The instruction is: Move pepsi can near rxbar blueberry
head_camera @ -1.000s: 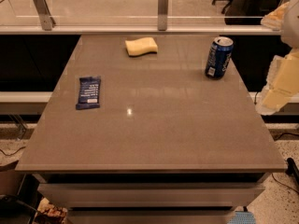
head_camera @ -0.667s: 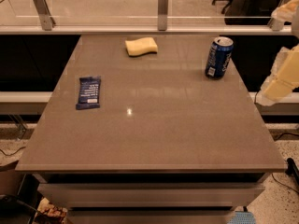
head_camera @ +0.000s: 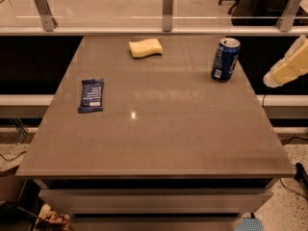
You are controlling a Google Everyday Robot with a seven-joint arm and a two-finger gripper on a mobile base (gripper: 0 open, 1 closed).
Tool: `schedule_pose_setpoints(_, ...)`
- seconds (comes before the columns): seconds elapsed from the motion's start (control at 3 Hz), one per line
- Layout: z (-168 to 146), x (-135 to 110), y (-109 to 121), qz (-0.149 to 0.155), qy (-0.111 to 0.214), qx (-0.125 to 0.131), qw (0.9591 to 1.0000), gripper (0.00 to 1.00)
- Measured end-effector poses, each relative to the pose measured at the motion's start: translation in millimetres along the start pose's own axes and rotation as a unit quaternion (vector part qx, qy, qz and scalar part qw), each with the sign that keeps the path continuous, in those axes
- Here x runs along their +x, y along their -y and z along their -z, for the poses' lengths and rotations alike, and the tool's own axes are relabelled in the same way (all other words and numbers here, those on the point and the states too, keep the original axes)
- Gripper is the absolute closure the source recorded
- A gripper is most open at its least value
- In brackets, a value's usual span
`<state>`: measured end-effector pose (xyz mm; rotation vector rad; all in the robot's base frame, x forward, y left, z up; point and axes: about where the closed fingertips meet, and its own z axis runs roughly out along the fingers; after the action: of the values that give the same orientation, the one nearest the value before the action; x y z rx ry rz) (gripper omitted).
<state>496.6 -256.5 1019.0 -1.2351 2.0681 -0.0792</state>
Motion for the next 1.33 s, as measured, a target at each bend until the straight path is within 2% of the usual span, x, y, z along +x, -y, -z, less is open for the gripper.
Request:
schedule_pose_setpoints(0.33, -10.5, 6.7, 20.8, -0.023, 0.04, 0.018, 0.9988, 0.0)
schedule_pose_setpoints(1.0, -51.4, 22.2, 46.6, -0.064, 0.09, 0.004, 0.9939, 0.0)
schedule_pose_setpoints(1.33, -55.4, 23.0, 46.9, -0.066, 0.092, 0.001, 0.9935, 0.0)
